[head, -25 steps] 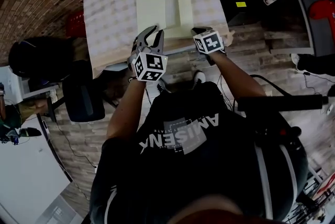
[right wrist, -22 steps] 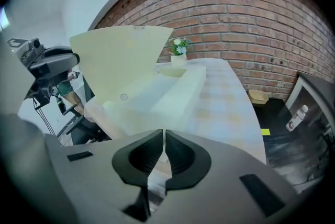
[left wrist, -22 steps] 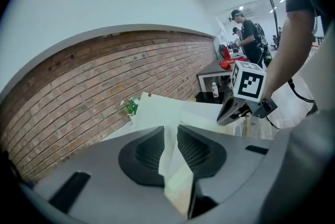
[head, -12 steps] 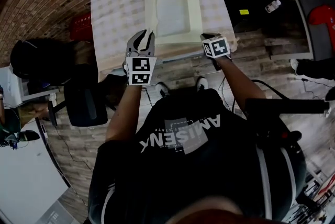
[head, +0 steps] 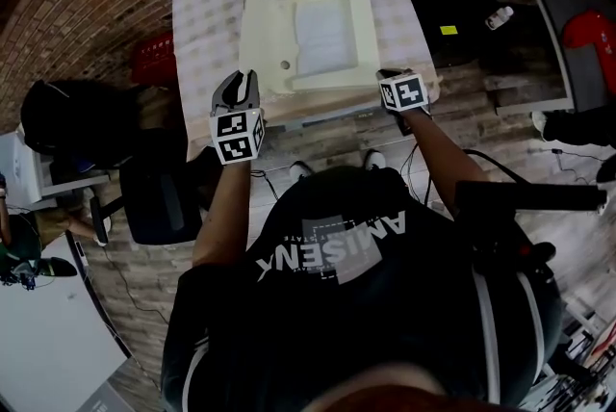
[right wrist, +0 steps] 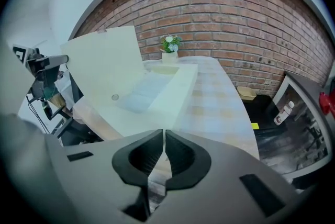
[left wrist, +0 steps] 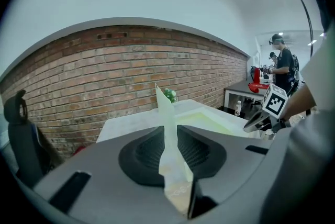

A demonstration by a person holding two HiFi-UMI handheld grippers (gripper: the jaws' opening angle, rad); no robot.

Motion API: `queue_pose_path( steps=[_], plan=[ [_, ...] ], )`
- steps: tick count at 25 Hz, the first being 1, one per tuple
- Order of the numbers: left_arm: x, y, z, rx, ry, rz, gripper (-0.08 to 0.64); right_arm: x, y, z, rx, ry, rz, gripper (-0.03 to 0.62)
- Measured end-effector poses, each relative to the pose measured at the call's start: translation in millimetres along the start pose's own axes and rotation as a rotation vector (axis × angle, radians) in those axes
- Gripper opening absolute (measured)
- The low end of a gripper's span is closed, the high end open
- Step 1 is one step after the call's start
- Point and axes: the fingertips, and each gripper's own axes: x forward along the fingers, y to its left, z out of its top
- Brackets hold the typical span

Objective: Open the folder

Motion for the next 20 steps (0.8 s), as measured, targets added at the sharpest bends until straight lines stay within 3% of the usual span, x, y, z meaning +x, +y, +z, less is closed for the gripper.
queue_pose_path(
  steps=[8,13,20],
  plan=[
    [-3.7,54.4,-35.6,-0.149,0.049,0.075,0.084,0.8,1.8,-2.6,0.031,-0.007,-0.029,0.043],
    [-0.5,89.5,-65.4,-0.168,0.113,0.150,0.086,2.3,1.0,-0.4,0.055,-0.022,-0.050,0.043],
    [5.4,119.7,-99.5,-0.230,0.173,0.174,0.100,0.5,2.8,0.8,0.069,-0.021,-0.090,0.043]
  ],
)
